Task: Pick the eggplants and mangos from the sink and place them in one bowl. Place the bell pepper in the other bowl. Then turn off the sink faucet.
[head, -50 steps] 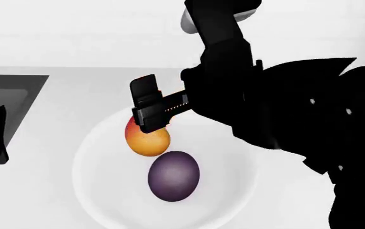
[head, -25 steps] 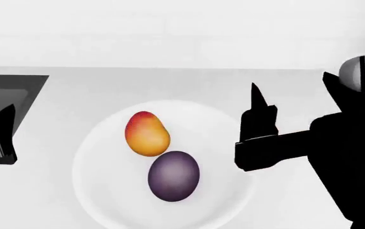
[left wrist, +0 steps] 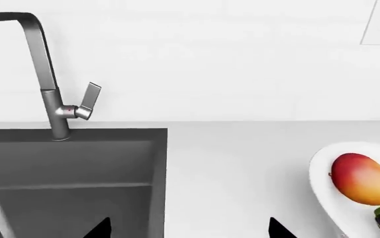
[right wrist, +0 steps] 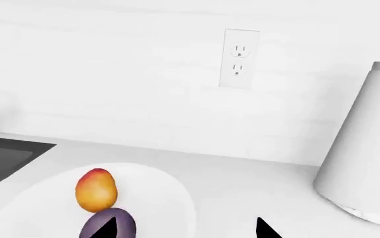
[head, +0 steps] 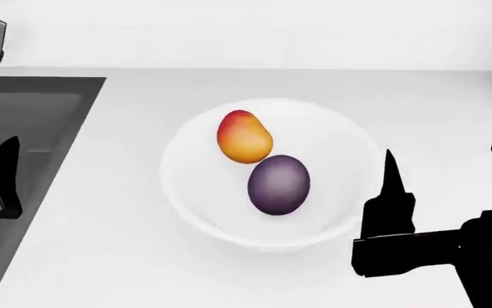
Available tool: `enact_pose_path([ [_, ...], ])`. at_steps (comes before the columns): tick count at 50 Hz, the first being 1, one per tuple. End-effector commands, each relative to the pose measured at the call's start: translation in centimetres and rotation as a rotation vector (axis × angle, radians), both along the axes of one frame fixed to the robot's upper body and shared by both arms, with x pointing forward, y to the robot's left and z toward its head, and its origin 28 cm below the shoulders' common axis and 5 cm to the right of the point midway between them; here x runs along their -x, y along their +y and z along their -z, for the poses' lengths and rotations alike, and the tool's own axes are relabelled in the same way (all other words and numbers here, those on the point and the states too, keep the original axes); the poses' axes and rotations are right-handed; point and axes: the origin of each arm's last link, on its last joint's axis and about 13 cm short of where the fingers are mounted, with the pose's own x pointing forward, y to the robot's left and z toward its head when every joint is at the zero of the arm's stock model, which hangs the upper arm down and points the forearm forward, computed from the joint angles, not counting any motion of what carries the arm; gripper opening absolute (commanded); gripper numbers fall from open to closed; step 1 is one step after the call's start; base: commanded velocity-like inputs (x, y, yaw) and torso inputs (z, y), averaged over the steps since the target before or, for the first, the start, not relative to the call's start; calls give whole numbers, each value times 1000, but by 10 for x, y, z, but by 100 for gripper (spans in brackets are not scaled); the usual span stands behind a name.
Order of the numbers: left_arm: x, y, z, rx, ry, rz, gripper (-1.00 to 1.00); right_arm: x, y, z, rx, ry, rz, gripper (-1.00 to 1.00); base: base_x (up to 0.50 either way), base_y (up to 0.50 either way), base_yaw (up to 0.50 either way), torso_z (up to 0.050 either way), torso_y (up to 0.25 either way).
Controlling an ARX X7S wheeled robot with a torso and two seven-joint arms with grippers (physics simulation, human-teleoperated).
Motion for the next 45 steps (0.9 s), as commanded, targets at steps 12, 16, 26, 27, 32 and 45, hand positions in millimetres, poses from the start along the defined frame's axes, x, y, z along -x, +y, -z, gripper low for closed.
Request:
enact_pose_path([
  [12, 0, 3, 0, 15, -1, 2, 100, 4, 0, 6, 18, -8, 9, 100, -155, 447, 0, 0, 0],
  [16, 0, 4, 0, 15, -3, 1, 100, 4, 1, 5, 16, -14, 6, 100, 0, 500, 0, 0, 0],
  [26, 1, 2, 4, 17, -1, -5, 100, 4, -1, 6, 19, -11, 24, 100, 0, 500, 0, 0, 0],
  [27, 1, 2, 4, 16, -1, -5, 100, 4, -1, 6, 19, -9, 24, 100, 0, 500, 0, 0, 0],
  [32, 1, 2, 3, 15, -2, -5, 100, 5, -1, 6, 13, -12, 33, 100, 0, 500, 0, 0, 0],
  [45, 0, 4, 6, 17, 4, -10, 100, -2, 2, 12, -3, 9, 18, 100, 0, 500, 0, 0, 0],
])
